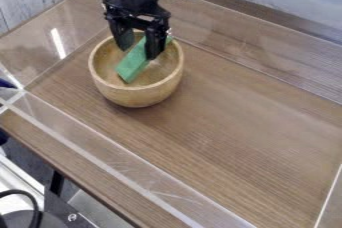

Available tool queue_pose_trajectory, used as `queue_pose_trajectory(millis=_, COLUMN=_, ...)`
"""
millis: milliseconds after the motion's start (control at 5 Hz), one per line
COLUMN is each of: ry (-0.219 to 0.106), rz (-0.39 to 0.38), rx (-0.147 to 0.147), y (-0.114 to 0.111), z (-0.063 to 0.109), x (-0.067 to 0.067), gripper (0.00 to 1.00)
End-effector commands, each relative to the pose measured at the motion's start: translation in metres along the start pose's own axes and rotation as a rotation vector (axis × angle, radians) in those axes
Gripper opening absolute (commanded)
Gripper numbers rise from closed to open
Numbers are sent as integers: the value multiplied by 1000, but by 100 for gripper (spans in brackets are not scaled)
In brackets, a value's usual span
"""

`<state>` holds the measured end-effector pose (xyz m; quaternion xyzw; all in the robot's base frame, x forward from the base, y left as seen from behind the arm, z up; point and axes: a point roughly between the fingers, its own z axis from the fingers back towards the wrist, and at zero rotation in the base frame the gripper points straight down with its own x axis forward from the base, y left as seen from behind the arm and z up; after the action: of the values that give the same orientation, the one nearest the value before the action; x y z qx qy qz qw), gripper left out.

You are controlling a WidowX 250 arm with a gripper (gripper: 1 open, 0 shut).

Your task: Remove the green block from inside the brown bowl and put it on the table

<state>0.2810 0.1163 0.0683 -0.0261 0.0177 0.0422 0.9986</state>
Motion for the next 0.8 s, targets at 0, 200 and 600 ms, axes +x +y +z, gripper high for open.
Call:
queue_pose_trajectory(millis=0, ry=-30, rz=10, rx=23, y=8, z=5, x=7, gripper=100)
queue_pose_trajectory(millis=200, ry=-21, rz=15, rx=26, y=11, z=-2, x=9, gripper=100)
queue_pose_trajectory(millis=600, ry=-14, rz=21, rx=27, y=15, z=-10, x=13, gripper=0)
